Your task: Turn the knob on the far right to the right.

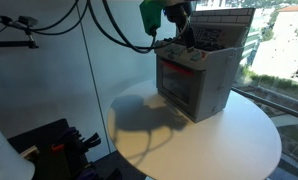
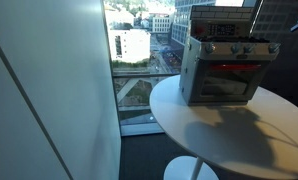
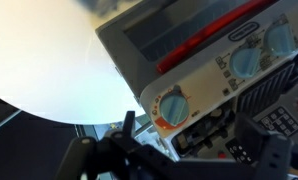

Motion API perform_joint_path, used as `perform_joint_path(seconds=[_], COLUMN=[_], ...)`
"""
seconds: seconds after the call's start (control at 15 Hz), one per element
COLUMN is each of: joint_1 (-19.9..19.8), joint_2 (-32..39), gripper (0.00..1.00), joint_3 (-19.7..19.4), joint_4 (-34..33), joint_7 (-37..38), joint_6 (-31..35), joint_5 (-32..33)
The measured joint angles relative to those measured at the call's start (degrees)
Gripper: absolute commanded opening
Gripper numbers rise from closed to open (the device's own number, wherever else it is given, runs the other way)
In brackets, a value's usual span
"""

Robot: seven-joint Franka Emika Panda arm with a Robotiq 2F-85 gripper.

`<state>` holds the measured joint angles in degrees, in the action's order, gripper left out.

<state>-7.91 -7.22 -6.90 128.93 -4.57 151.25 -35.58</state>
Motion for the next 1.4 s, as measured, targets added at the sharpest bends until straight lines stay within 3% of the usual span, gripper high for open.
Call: perform_joint_path(seconds=[0.6,1.4], joint_1=[-0.1,-0.1], joint_2=[-9.2,-17.0], gripper=[1.00,1.00], joint_3=[-1.6,-0.4], joint_4=[-0.1,-1.3], joint_7=[4.5,5.6], joint_6=[-22.3,-42.7], joint_5=[18.4,27.7])
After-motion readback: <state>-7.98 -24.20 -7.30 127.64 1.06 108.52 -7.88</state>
